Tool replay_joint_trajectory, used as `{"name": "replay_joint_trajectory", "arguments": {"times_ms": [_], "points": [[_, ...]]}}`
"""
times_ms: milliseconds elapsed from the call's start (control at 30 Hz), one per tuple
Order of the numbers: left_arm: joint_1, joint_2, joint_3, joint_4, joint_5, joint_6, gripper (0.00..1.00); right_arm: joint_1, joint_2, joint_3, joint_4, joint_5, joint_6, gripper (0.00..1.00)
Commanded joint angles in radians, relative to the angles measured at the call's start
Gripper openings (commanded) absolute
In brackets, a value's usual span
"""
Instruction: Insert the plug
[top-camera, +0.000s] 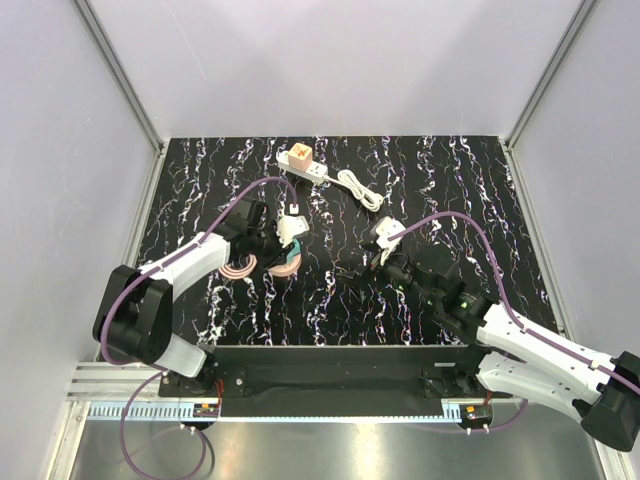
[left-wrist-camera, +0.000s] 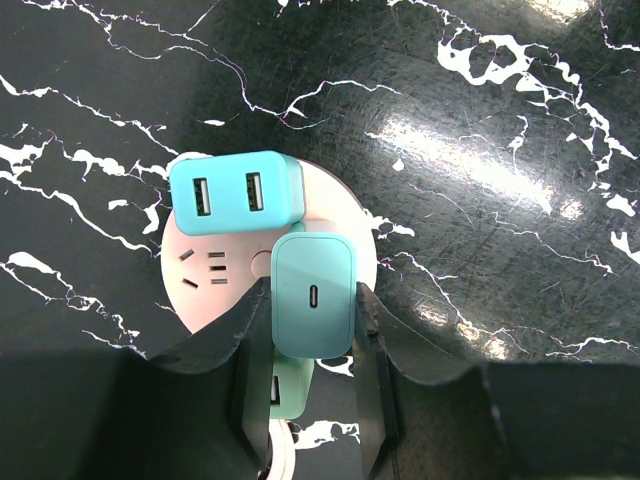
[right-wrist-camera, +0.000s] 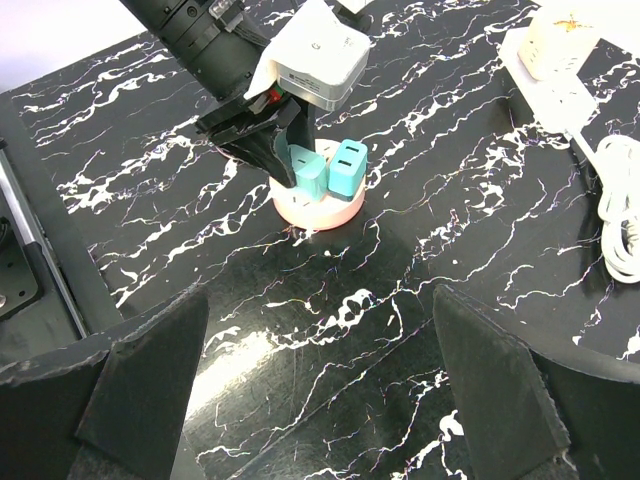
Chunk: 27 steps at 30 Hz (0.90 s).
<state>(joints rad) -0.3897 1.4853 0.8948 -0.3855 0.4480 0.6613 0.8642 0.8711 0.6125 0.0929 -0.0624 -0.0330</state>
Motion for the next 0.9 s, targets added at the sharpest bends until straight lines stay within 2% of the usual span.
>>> {"name": "replay_joint_trajectory", "arguments": {"times_ms": [0,200,300,333,400,433,867], "points": [[0.003,0.039,-0.019,-0.018,-0.026,0.008,0.00,0.006,-0.017,0.001,0.044,0.019,-0.015,1.00],[0.003,0.040,-0.008,-0.018,-0.014,-0.005,0.02,0.006,-0.017,0.000,0.041,0.022,-0.015,1.00],[0.002,0.020,0.004,-0.029,-0.022,-0.008,0.14,0.006,-0.020,-0.003,0.039,0.030,-0.016,1.00],[0.002,0.013,0.010,-0.030,-0.020,-0.008,0.26,0.007,-0.017,-0.003,0.039,0.030,-0.016,1.00],[0.002,-0.006,0.023,-0.038,-0.015,-0.012,0.35,0.004,-0.018,-0.003,0.039,0.027,-0.015,1.00],[0.002,-0.013,0.029,-0.041,-0.014,-0.017,0.43,0.006,-0.017,0.000,0.041,0.027,-0.015,1.00],[0.002,-0.030,0.130,-0.116,-0.020,-0.005,0.65,0.006,-0.026,-0.002,0.036,0.026,-0.018,1.00]]}}
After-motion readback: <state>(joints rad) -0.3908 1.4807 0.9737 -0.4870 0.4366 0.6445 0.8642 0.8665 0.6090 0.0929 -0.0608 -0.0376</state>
